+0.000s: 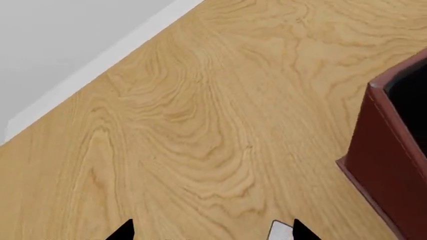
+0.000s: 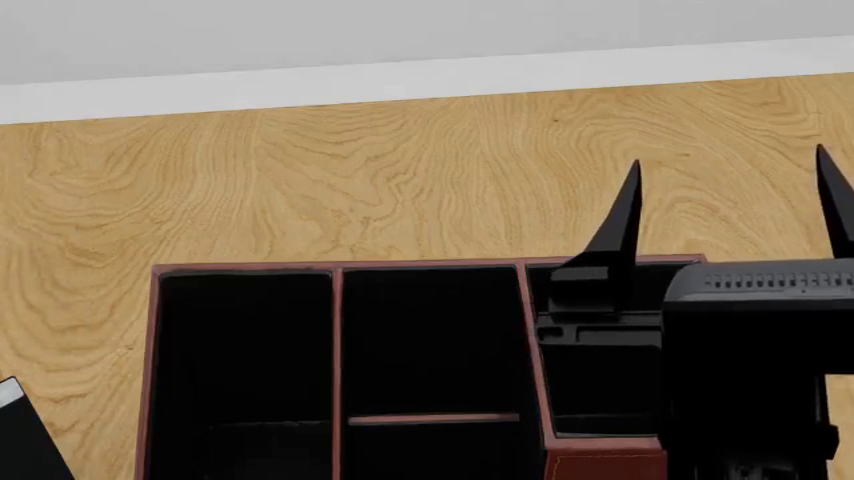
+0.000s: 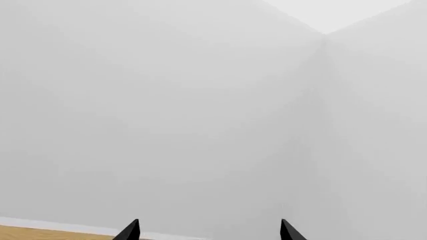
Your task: Pick up the book and place it in the back compartment of the caddy.
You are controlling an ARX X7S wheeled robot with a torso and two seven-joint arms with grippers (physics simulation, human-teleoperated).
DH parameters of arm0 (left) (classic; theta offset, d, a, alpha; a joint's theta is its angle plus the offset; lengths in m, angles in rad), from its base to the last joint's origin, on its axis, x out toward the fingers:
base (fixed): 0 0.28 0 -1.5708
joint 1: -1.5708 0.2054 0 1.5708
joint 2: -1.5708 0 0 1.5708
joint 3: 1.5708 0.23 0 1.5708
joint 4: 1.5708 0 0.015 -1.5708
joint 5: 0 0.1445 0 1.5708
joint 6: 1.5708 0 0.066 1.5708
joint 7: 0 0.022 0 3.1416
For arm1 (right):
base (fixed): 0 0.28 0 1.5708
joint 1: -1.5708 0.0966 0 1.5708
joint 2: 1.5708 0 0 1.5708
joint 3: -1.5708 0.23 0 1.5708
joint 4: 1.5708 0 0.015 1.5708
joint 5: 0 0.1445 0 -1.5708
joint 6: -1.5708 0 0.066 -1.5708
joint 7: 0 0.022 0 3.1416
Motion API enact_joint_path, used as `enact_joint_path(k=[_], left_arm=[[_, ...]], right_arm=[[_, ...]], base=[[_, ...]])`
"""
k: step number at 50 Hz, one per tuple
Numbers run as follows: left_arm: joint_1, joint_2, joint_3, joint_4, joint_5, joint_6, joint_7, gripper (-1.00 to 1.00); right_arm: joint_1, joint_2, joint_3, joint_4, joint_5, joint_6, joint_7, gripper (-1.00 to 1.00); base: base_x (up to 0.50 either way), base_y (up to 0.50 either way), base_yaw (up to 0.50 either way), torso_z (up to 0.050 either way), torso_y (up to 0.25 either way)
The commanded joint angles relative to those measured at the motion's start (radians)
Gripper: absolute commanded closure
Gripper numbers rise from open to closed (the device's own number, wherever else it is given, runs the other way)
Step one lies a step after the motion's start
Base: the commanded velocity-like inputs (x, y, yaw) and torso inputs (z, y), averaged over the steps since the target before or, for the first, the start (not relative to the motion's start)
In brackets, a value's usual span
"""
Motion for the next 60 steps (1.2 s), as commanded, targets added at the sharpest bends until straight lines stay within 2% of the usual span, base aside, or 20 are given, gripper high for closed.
enact_joint_path(k=[1,17,24,30,43,60], left_arm=[[0.057,-0.048,-0.001,0.107,-0.039,-0.032,0.016,-1.00],[0.125,-0.123,0.013,0.233,-0.074,-0.082,0.030,-1.00],[0.144,-0.133,0.008,0.231,-0.081,-0.075,0.027,-1.00],[0.157,-0.115,0.022,0.203,-0.075,-0.072,0.023,-1.00],[0.153,-0.022,0.068,0.009,-0.020,0.017,0.020,-1.00],[0.088,0.025,0.094,-0.093,0.017,0.062,0.042,-1.00]], right_arm=[[0.008,0.001,0.002,0.000,0.005,0.012,0.002,-1.00],[-0.005,-0.001,0.013,0.017,0.013,-0.007,0.005,-1.00],[-0.008,-0.002,0.008,0.025,0.014,-0.017,0.007,-1.00],[-0.008,-0.002,0.000,0.037,0.013,-0.025,0.008,-1.00],[-0.016,-0.003,0.000,0.067,0.015,-0.060,0.012,-1.00],[0.005,0.000,-0.017,0.073,0.011,-0.041,0.016,-1.00]], base=[[0.00,0.00,0.00,0.000,0.000],[0.00,0.00,0.00,0.000,0.000],[0.00,0.00,0.00,0.000,0.000],[0.00,0.00,0.00,0.000,0.000],[0.00,0.00,0.00,0.000,0.000],[0.00,0.00,0.00,0.000,0.000]])
